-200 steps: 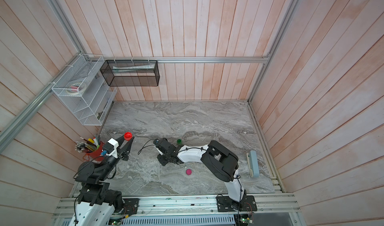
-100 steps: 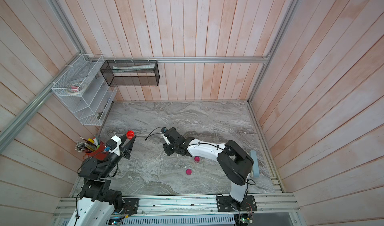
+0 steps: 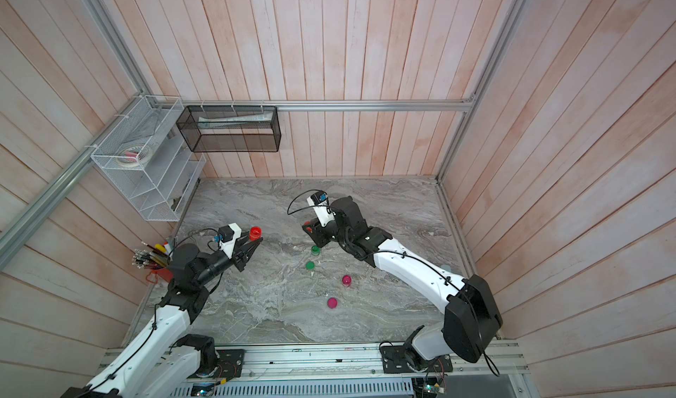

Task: Close the paint jar lid
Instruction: Pick up the lid from the center of the board.

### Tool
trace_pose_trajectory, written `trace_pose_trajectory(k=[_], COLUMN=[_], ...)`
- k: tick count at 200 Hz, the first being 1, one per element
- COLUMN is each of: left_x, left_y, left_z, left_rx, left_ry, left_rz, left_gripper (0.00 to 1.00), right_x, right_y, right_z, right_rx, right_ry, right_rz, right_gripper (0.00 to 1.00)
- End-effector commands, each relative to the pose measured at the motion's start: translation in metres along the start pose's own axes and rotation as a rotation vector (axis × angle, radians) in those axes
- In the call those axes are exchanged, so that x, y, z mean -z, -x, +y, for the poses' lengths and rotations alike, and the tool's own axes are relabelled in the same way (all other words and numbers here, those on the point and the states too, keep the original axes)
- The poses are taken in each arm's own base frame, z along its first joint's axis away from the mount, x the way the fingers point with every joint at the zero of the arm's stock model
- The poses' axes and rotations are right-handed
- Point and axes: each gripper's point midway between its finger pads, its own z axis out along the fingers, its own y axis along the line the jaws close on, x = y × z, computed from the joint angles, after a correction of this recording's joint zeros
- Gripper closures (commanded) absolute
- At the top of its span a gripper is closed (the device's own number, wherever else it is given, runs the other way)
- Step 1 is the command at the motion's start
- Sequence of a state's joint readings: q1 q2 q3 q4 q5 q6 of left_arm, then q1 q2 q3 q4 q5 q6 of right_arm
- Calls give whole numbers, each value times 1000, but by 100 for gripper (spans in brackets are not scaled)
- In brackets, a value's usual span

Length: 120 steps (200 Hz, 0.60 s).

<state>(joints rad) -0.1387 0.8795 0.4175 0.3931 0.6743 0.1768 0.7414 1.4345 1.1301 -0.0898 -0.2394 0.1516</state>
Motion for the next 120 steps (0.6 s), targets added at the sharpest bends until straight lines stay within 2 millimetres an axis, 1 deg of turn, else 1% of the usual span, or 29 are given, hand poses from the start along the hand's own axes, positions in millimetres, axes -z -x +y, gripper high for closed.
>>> trace_pose_trajectory(k=[1,53,89,120], left_x=[-8,-28,-40,-44], left_y=[21,11,6,3], left_z=[-7,-5,-16,-24], left_rx=[-67,-65,-85,-97], left_ry=[-87,-128,-178,-203], left_rz=[-71,-91,-96,-103], left_gripper=[71,72,72,72], right_x=[5,16,18,17], right_y=[10,25,31,37], right_z=[18,43,52,58], right_rx=[57,85,99,102], right_ry=[90,220,267,294], right_rz=[-17,-78,-94,-104], right_gripper=[67,67,67,67])
